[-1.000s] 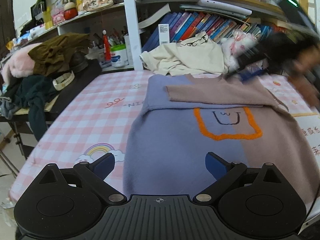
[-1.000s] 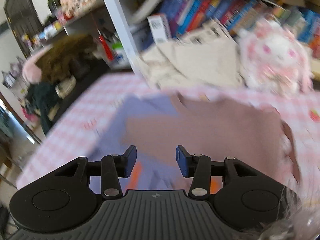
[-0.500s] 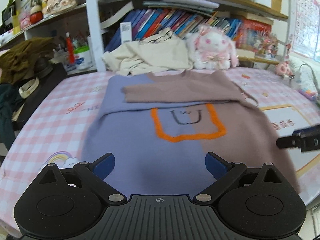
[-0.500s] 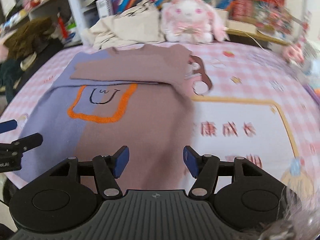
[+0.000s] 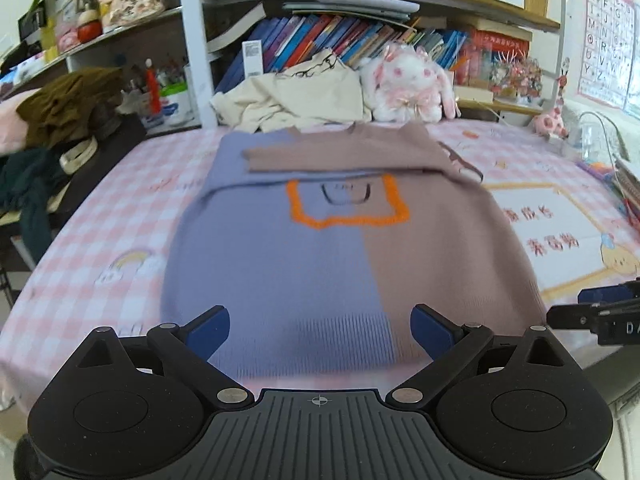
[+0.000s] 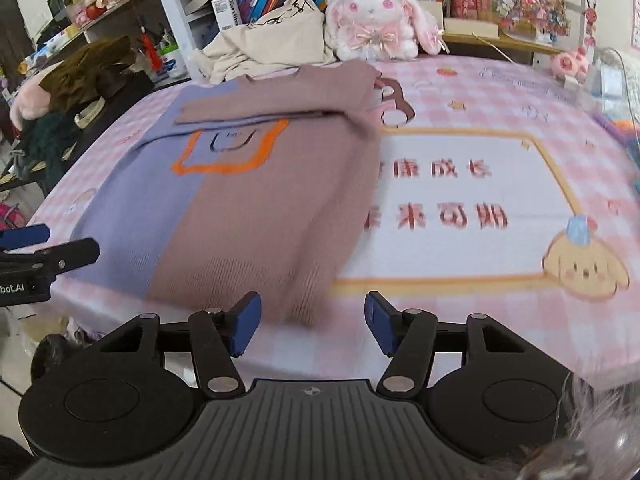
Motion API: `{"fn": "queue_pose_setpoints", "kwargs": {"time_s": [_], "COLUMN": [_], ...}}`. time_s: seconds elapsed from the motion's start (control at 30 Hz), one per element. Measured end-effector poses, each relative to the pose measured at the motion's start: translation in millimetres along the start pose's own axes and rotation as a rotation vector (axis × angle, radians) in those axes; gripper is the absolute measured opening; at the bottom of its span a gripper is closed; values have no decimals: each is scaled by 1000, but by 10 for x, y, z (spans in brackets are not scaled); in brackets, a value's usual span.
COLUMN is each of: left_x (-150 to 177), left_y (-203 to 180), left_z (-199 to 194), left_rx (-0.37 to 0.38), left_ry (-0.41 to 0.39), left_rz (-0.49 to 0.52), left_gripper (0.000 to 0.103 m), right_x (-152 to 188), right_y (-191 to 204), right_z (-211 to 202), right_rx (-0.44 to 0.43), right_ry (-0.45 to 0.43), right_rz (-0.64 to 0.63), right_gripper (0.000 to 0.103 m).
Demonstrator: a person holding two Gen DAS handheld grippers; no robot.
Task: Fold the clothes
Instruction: 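Open the right gripper to release the folded mauve sleeve, then grasp the lavender hem with the left gripper while the right gripper grasps the mauve hem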
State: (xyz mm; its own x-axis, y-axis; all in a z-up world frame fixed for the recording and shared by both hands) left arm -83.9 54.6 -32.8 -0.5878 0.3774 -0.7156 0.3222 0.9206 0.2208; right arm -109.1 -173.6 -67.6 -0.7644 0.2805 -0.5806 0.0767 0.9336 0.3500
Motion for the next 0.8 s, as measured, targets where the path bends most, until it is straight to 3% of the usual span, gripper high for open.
{"fn": "queue_pose_setpoints", "kwargs": {"time_s": [0.13, 0.33, 0.63, 0.73, 0.8], "left_x": [202, 278, 403, 475, 522], "left_y": [-44, 59, 828, 1048, 1137], "left_z": [-149, -133, 105, 260, 367], "left_rx": [-11, 20, -28, -3, 25], "left_ry": [31, 40, 72, 109, 131], "left_rz": [21, -56, -218, -288, -338], "left_gripper": [99, 99, 97, 88, 75], "right_x": [186, 312, 75, -21, -87], "right_y": [-83, -209, -99, -58, -89], "right_z": [-113, -293, -3, 101, 196], "right_rx": [20, 71, 103, 114, 101], "right_ry": [-22, -35, -14, -15, -7], "right_rz": [85, 138, 188, 186, 248], "right_gripper": [48, 47, 47, 44, 38]}}
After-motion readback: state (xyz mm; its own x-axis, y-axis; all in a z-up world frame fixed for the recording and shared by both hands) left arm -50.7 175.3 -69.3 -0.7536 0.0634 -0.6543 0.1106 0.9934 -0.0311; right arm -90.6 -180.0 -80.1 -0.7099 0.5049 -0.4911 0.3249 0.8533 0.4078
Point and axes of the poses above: each gripper's, at about its wrist camera, not at the fingertips, and z roughly the way its jaws point, y to its left, x to its underside, the point moved 7 cm from there along z, roughly the way its jaws point, and after that the axes turned 13 degrees about z, right-handed, at the moved point
